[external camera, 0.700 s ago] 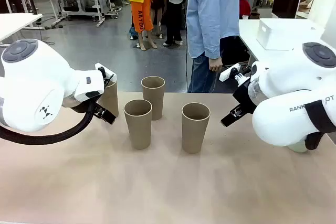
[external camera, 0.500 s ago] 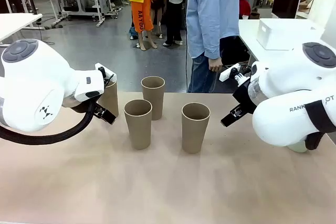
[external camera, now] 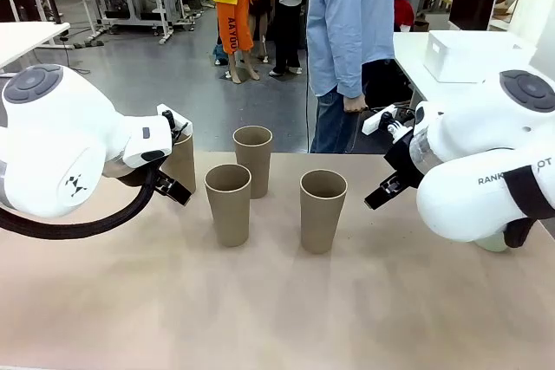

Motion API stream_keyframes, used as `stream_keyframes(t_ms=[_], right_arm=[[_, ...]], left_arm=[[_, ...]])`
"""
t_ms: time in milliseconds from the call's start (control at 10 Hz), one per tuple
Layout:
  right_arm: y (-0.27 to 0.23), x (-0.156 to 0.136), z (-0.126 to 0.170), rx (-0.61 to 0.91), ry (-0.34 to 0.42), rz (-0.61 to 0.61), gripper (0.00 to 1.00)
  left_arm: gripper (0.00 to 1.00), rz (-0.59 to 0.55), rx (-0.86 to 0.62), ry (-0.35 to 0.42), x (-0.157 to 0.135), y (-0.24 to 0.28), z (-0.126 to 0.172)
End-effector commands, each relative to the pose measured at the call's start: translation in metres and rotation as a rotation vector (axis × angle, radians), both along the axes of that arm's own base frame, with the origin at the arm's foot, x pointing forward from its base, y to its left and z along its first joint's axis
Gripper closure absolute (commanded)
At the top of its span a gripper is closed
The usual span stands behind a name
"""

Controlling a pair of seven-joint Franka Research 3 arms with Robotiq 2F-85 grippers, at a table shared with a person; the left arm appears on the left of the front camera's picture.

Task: Stack the cups and store them in the basket.
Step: Pick up two Reusable plastic cups , one in each hand.

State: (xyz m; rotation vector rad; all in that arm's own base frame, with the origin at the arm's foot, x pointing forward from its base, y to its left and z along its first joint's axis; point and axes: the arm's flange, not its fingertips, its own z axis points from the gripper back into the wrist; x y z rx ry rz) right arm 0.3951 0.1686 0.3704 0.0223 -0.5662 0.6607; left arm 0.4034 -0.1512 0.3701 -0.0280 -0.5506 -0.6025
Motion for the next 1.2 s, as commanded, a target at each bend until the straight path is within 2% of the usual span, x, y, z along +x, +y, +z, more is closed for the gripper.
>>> stream_keyframes(t_ms=[0, 100, 200, 500, 600, 700, 900, 1100], right_arm=[[0.000, 0.000, 0.000, 0.001, 0.000, -0.001, 0.00], [0.000, 0.000, 0.000, 0.000, 0.000, 0.000, 0.00], [-0.005, 0.007, 0.035, 0.006, -0.005, -0.004, 0.00], [-0.048, 0.008, 0.121, 0.074, 0.008, 0.002, 0.00], [-0.073, 0.002, 0.143, 0.116, 0.016, 0.068, 0.00], [-0.093, -0.002, 0.154, 0.139, 0.014, 0.119, 0.00], [-0.166, -0.007, 0.172, 0.229, -0.032, 0.251, 0.00], [-0.236, -0.011, 0.169, 0.324, -0.082, 0.337, 0.00]], left_arm=[[0.00, 0.000, 0.000, 0.000, 0.000, 0.000, 0.000], [0.00, 0.000, 0.000, 0.000, 0.000, 0.000, 0.000], [0.00, -0.024, -0.032, 0.034, 0.008, 0.007, 0.024], [0.00, -0.121, -0.055, 0.024, 0.016, 0.031, 0.097], [0.00, -0.222, -0.095, 0.036, 0.010, 0.044, 0.120], [0.00, -0.340, -0.127, 0.048, 0.009, 0.065, 0.140], [0.00, -0.550, -0.183, 0.015, 0.000, 0.124, 0.169], [0.00, -0.667, -0.258, -0.037, -0.004, 0.181, 0.172]])
